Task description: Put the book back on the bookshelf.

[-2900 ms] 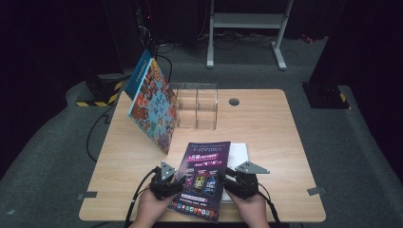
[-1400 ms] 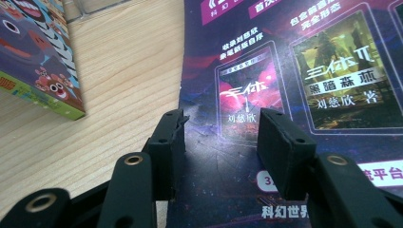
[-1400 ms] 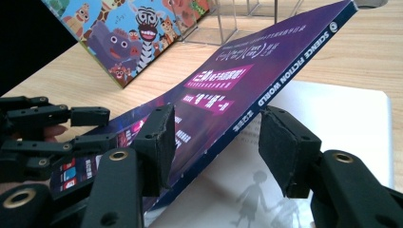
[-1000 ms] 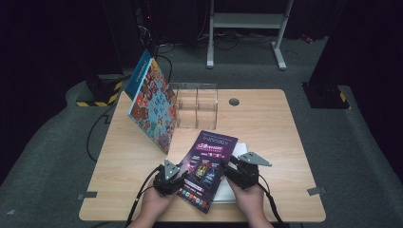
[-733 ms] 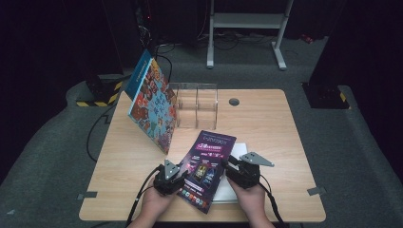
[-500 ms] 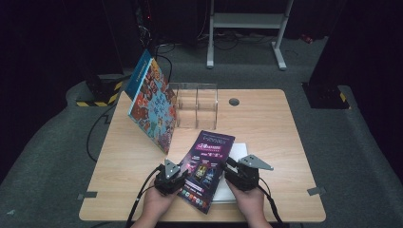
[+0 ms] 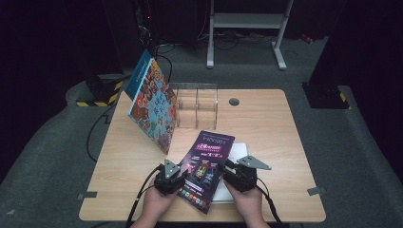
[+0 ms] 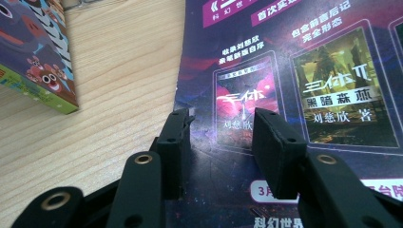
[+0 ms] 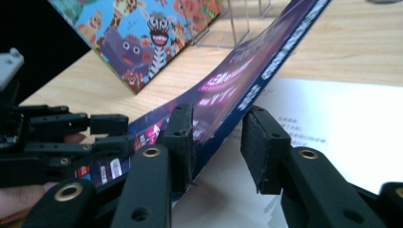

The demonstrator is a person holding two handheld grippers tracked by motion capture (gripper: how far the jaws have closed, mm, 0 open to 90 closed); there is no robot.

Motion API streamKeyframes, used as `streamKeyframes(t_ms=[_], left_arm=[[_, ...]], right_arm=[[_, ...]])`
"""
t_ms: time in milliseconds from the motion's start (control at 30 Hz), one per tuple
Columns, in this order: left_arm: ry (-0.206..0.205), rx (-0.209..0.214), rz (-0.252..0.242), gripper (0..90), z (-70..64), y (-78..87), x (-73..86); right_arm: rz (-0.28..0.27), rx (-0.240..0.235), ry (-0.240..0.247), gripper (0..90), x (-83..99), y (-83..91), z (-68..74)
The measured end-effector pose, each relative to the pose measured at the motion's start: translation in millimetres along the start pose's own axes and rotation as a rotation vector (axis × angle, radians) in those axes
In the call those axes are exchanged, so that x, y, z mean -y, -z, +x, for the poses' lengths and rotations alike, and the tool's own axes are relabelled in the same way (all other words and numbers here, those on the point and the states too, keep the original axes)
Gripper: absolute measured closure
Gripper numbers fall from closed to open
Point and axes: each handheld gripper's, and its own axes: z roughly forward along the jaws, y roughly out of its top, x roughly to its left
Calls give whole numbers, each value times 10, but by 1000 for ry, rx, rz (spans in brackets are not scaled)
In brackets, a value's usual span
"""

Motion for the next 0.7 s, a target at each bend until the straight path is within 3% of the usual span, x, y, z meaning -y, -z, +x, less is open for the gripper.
streamKeyframes(t_ms=[333, 467, 700], left_arm=[[-2, 8, -2, 579, 7, 0, 1], [-8, 10, -2, 598, 6, 2, 1], [-4, 13, -4, 608, 4, 2, 3]], right_arm=[[1, 2, 30, 633, 24, 8, 11], [3, 11, 64, 629, 17, 52, 21], [-7, 4, 63, 629, 30, 58, 24]])
